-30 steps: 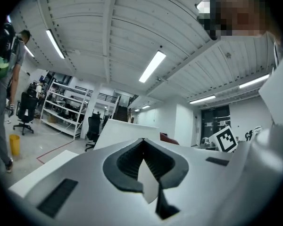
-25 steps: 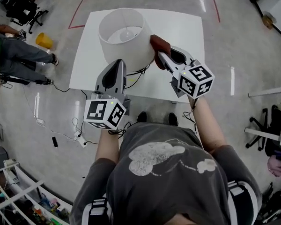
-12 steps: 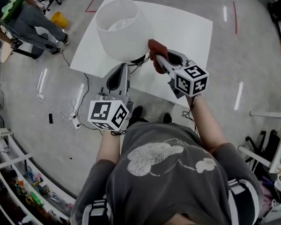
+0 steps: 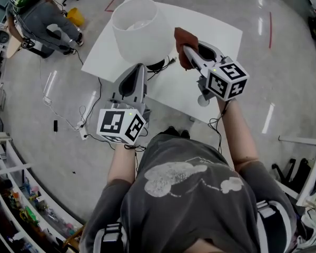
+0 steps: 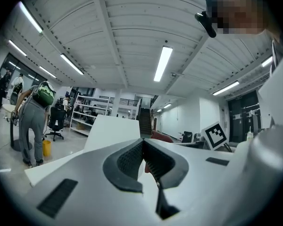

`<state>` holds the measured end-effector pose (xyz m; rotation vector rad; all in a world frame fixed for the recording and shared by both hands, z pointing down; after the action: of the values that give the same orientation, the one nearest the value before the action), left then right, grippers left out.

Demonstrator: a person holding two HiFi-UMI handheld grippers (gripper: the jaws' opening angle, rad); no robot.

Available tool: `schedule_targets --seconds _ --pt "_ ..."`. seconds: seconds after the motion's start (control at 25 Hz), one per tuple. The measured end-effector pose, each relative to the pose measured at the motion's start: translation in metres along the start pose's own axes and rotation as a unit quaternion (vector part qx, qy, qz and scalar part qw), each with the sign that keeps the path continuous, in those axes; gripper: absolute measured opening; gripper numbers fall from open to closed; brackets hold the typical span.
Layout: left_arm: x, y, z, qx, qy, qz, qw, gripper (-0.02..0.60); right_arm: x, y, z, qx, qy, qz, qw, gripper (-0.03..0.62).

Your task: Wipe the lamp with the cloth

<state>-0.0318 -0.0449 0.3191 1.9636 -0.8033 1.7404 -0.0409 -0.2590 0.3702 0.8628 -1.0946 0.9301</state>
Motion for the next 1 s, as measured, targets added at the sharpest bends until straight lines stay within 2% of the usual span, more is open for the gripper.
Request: schedule_targets --seconds 0.24,0.48,0.76,1.0 --pt "-0.032 0.026 -0.017 0.012 0.010 0.030 0.9994 0.008 -0.042 0.026 0.000 0.009 -0.019 0.025 0.999 0.091" --pt "-0.044 0.048 -0.028 0.037 0.007 0.031 0.9988 0.008 -0.064 0.047 -0.007 0.020 -0.034 0.033 0.999 0.091" --pt "-0.024 0.055 -0.035 0.052 -0.027 0.015 0.9982 0.008 -0.043 0.052 0.000 0.037 -0.024 -0.002 0.999 0.091" --pt "0.001 0.059 -0.026 0.023 -0.030 -0.005 0.9993 0.008 -0.012 0.050 0.023 0.021 -0.004 -0.029 0.999 0.091"
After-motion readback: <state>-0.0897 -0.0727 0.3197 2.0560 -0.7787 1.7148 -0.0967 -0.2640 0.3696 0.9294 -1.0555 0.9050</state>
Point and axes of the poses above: the fingertips, and each gripper's own axes: y forward along the fingers, z to its right, x out of its underside, the point moved 5 cm from there along -y, backward along the fingers, and after that the axes turned 1 degree about y, right-handed, at the moved point
